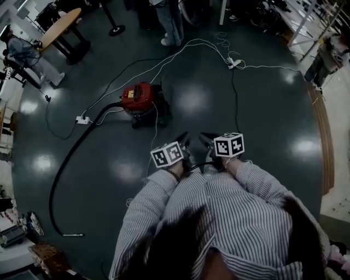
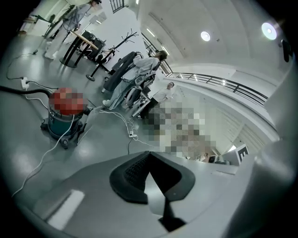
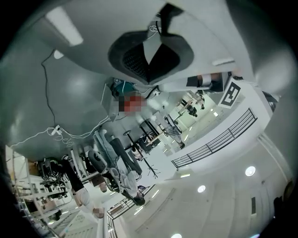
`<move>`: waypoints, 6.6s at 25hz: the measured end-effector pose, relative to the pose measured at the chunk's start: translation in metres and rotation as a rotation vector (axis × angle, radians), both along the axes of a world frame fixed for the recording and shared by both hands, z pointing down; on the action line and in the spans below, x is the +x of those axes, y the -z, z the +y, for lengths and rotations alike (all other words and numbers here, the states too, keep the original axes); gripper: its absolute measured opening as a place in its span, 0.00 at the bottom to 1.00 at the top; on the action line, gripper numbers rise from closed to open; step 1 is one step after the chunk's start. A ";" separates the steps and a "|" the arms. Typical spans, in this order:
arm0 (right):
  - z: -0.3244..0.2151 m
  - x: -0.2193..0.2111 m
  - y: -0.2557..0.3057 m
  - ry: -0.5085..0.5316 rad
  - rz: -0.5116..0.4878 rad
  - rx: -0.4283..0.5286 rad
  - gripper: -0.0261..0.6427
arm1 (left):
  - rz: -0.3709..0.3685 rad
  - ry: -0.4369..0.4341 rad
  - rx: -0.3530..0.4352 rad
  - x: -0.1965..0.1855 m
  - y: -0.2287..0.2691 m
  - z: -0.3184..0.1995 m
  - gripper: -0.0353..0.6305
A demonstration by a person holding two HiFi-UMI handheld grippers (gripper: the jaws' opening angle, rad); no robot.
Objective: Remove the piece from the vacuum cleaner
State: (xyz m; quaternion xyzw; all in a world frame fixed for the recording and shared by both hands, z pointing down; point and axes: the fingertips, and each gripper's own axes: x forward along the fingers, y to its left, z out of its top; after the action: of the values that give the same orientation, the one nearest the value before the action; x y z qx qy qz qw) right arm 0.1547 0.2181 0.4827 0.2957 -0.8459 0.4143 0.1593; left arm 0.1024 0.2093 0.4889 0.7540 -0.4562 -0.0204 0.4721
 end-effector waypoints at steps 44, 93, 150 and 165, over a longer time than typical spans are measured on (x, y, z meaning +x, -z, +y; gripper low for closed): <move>-0.331 -0.136 -0.067 0.251 -0.005 -0.213 0.07 | -0.101 0.221 -0.073 -0.122 -0.056 -0.316 0.06; -0.381 -0.232 -0.400 0.083 0.289 -0.477 0.08 | -0.083 0.347 -0.271 -0.196 -0.324 -0.300 0.06; -0.336 -0.126 -0.015 0.093 0.019 -0.200 0.07 | -0.076 -0.011 -0.040 -0.127 -0.003 -0.326 0.06; -0.336 -0.123 -0.020 0.101 0.036 -0.212 0.07 | -0.076 -0.029 -0.047 -0.121 -0.005 -0.329 0.06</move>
State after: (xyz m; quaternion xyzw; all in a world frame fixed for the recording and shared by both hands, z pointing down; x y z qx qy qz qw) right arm 0.0316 -0.1180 0.5030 0.2416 -0.8082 0.4874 0.2256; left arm -0.0188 -0.1196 0.4937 0.7495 -0.4630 0.0259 0.4724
